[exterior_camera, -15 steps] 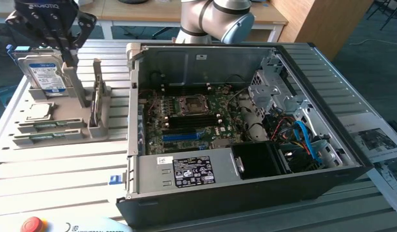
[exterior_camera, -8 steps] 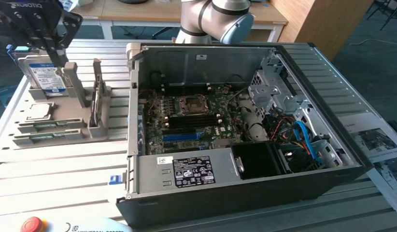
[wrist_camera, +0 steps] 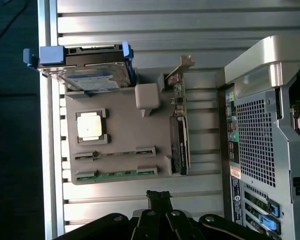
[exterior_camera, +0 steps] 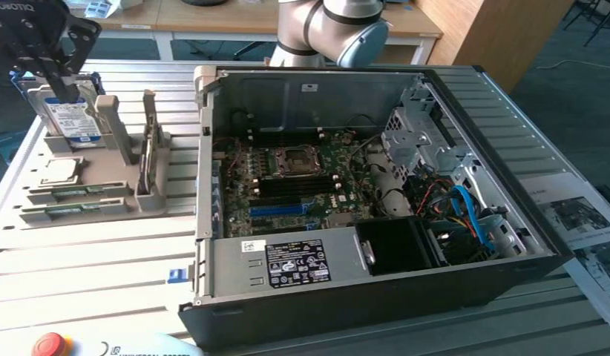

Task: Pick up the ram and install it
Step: 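Reach for the ram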

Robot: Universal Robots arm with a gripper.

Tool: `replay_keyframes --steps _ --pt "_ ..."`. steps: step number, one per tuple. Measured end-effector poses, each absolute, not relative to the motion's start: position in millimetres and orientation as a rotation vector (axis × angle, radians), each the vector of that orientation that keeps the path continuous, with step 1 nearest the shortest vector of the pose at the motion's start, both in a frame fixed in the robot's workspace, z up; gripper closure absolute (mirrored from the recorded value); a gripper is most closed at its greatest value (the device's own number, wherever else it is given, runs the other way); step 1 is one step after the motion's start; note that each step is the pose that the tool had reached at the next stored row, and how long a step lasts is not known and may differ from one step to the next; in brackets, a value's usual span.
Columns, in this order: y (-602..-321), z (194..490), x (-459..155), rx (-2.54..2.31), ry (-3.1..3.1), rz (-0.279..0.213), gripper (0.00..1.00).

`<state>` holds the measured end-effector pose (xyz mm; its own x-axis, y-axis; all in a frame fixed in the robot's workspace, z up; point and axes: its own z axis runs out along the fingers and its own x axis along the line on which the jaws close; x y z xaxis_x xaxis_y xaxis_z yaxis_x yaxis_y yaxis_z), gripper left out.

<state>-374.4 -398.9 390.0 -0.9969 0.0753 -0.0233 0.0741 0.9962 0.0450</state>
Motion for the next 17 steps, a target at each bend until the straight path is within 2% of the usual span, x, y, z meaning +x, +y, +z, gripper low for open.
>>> replay_keyframes --steps 17 --pt "-398.9 389.7 -401.3 0.117 3.114 0.069 0.89"
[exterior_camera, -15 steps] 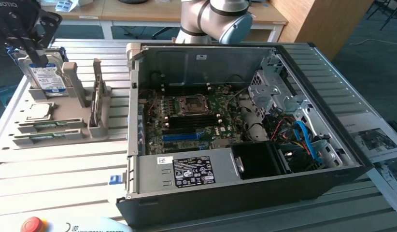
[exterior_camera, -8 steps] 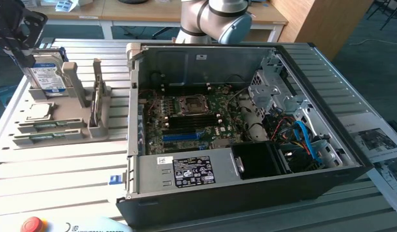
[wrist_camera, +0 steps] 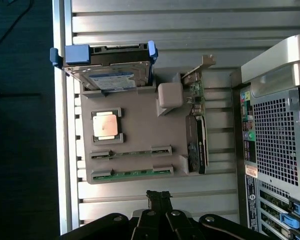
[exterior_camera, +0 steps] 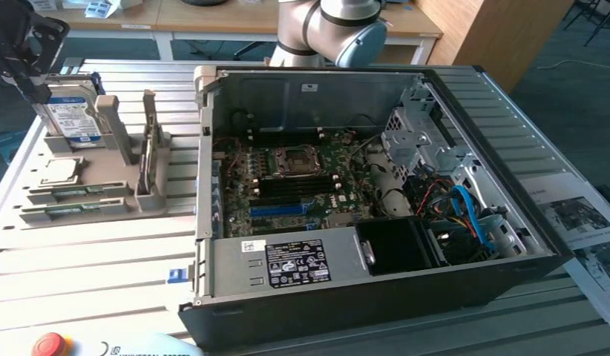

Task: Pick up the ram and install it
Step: 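Reach for the ram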

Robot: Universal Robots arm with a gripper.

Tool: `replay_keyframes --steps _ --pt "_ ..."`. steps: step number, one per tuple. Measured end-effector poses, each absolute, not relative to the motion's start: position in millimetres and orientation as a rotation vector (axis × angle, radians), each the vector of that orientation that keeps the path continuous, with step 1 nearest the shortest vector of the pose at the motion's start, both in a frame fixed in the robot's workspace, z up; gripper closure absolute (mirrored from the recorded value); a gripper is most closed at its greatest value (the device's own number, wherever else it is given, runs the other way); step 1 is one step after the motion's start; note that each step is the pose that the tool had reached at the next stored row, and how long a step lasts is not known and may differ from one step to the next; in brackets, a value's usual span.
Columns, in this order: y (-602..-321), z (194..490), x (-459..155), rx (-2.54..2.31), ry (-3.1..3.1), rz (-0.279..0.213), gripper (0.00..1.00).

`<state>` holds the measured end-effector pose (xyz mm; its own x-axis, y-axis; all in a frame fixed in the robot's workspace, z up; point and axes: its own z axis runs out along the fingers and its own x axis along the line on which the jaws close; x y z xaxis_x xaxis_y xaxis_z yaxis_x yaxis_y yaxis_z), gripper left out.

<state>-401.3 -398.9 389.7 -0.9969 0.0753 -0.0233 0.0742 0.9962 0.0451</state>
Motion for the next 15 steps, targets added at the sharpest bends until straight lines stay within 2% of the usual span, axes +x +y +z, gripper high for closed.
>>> replay_keyframes --steps 15 --pt "-381.2 388.4 -402.7 0.117 3.114 0.069 0.89"
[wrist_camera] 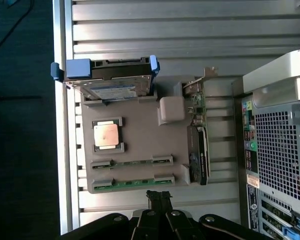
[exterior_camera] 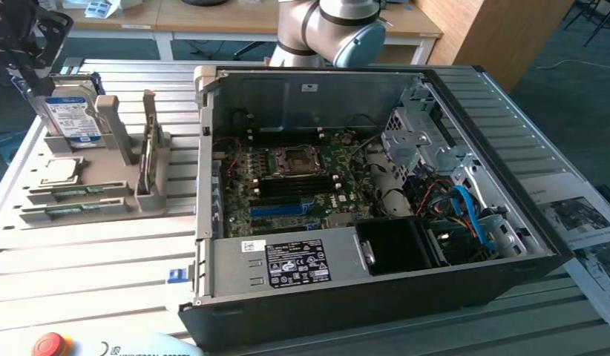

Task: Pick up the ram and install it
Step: 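Reach for the ram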

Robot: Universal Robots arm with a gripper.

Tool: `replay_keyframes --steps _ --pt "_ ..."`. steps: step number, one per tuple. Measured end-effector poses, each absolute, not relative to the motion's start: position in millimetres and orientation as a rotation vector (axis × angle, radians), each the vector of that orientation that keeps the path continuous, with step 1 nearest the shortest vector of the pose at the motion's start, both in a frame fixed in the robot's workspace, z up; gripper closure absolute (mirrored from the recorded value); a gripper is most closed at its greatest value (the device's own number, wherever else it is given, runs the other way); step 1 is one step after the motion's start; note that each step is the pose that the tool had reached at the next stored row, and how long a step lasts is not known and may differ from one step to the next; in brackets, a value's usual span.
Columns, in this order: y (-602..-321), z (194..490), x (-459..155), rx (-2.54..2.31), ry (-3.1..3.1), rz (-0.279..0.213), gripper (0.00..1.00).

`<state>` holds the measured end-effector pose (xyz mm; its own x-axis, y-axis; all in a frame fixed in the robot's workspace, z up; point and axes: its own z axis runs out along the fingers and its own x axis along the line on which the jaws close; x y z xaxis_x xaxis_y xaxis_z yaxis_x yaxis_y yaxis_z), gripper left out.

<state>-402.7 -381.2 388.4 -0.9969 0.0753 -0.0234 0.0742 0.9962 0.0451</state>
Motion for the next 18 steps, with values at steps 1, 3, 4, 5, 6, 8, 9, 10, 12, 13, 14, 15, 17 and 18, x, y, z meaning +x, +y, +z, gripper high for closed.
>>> replay_keyframes --steps 1,3,4,5,6,8,9,10,12,13,14,15,17,18 --pt "-380.4 388.4 -402.9 0.117 3.114 0.069 0.89" --pt "-378.2 388.3 -403.5 0.116 3.114 0.069 0.89" --pt "-377.2 388.2 -403.8 0.117 3.114 0.069 0.89" --pt "-376.3 388.2 -404.2 0.117 3.114 0.069 0.89" --pt "-375.7 388.1 -404.5 0.117 3.114 0.069 0.89" --pt "-375.4 388.1 -404.7 0.117 3.114 0.069 0.89" --pt "-375.4 388.1 -404.7 0.117 3.114 0.069 0.89" --pt "-375.3 388.1 -404.7 0.117 3.114 0.069 0.89" --pt "-375.3 388.1 -404.7 0.117 3.114 0.069 0.89" --pt "-375.3 388.0 -404.7 0.117 3.114 0.069 0.89" --pt "-375.3 387.6 -404.6 0.117 3.114 0.069 0.89" --pt "-375.3 387.2 -404.6 0.117 3.114 0.069 0.89" --pt "-375.3 386.1 -404.7 0.117 3.114 0.069 0.89" --pt "-375.3 385.8 -404.7 0.117 3.114 0.069 0.89"
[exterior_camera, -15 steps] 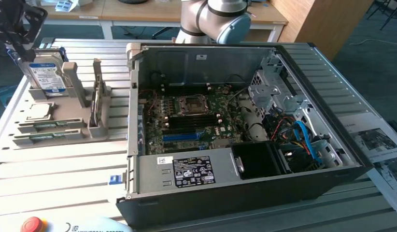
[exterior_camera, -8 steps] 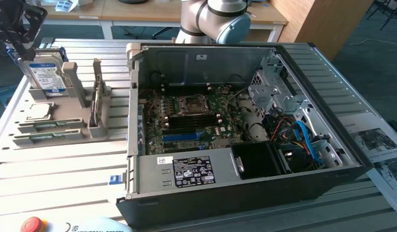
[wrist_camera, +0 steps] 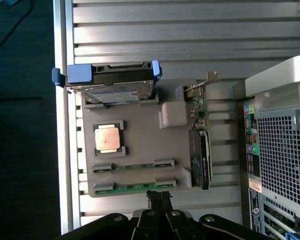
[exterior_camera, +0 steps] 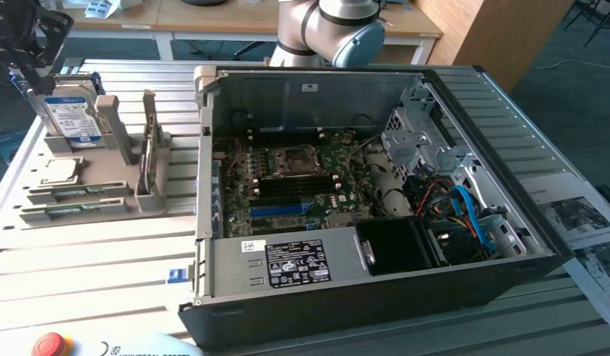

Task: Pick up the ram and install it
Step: 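Reach for the ram, then pick up the ram and move it above insertion slot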

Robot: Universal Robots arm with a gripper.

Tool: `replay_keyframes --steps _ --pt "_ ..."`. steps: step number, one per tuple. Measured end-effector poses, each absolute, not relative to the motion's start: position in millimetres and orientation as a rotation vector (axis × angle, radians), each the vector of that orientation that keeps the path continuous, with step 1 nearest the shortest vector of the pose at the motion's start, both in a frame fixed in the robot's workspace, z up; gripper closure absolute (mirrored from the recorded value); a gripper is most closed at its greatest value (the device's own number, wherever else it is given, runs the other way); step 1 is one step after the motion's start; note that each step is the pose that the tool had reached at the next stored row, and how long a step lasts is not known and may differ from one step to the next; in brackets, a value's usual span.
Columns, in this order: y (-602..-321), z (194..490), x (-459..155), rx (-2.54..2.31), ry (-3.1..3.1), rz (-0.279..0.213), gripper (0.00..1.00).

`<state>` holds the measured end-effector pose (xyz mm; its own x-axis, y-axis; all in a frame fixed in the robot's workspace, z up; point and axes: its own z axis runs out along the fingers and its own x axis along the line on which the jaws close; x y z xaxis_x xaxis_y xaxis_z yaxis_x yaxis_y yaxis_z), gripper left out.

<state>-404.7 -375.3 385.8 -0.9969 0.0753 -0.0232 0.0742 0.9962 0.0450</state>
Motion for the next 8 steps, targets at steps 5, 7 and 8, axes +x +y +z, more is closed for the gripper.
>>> replay_keyframes --steps 5,7,8 --pt "-375.3 385.5 -404.7 0.117 3.114 0.069 0.89" --pt "-375.3 385.5 -404.7 0.117 3.114 0.069 0.89" --pt "-375.4 385.5 -404.7 0.117 3.114 0.069 0.89"
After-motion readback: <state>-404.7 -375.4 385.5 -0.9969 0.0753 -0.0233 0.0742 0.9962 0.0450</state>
